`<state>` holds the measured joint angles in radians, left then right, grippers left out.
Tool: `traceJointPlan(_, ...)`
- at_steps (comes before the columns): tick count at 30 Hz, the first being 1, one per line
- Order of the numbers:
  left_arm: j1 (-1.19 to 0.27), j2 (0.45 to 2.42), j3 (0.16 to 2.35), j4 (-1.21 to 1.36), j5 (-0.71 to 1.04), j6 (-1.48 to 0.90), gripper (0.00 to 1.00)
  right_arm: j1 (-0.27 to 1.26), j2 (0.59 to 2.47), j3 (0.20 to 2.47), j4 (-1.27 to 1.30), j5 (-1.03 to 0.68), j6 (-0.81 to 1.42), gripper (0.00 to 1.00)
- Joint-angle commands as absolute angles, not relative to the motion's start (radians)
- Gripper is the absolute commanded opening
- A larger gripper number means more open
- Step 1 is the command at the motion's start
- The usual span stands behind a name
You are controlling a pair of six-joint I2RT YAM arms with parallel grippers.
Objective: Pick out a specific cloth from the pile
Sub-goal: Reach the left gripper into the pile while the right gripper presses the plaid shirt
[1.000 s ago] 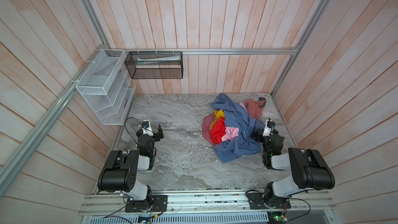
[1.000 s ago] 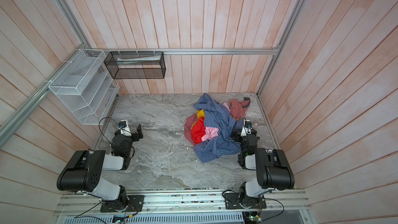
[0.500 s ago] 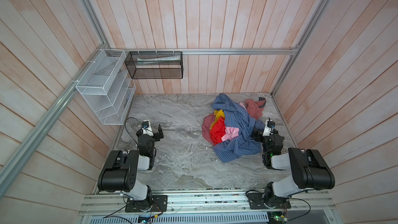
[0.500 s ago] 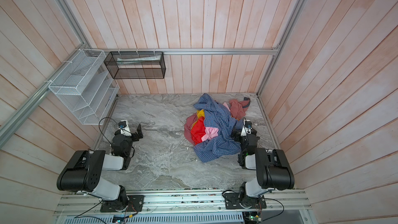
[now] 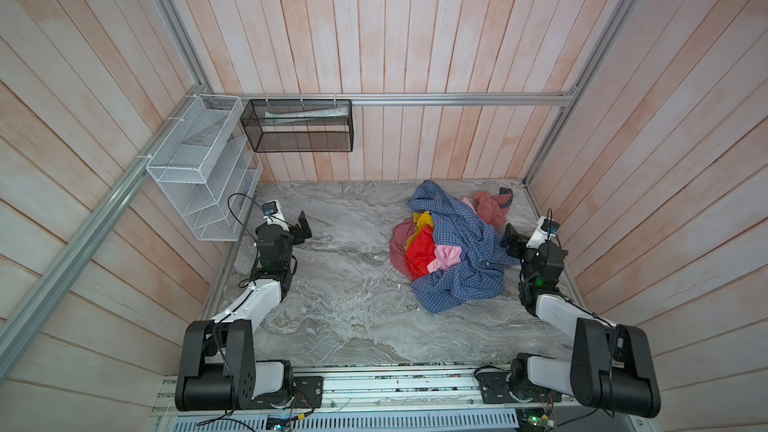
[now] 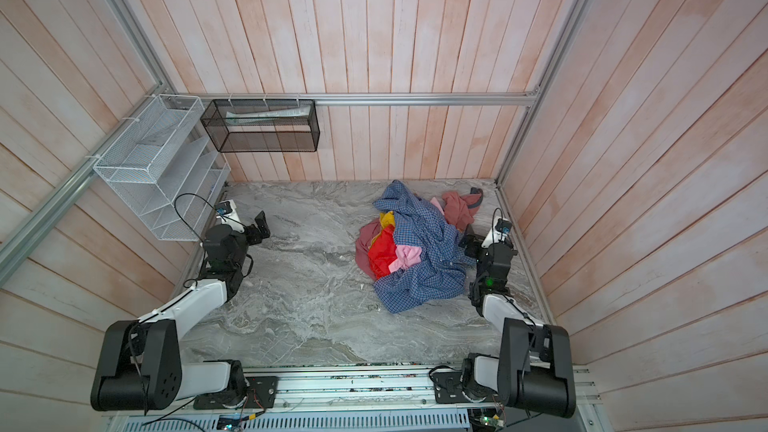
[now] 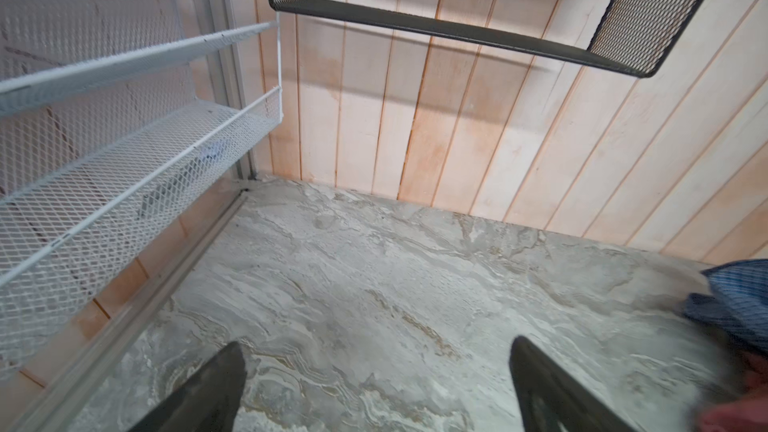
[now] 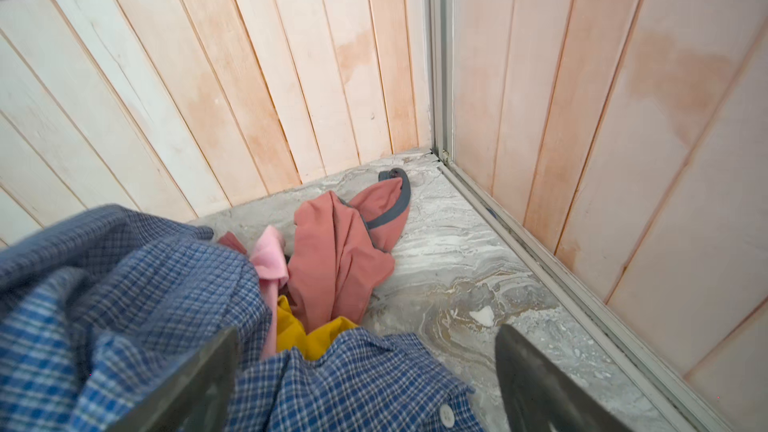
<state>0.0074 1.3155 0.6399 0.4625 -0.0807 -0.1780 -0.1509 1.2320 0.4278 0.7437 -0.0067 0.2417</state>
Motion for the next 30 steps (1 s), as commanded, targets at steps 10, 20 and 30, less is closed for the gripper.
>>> traceJointPlan(10,-0.193,1.32,0.744,0.07,0.058,-0.375,1.0,-0.156,1.06,0.577,0.315,-0.365,0.426,0.87)
traceJointPlan(20,-0.533,1.406,0.766,0.166,0.031,-0.479,1.0,-0.156,1.124,0.596,0.303,-0.574,0.367,0.84)
traceJointPlan(30,-0.674,1.714,1.029,0.123,0.261,-0.453,0.9,-0.156,1.071,0.53,0.296,-0.537,0.319,0.85)
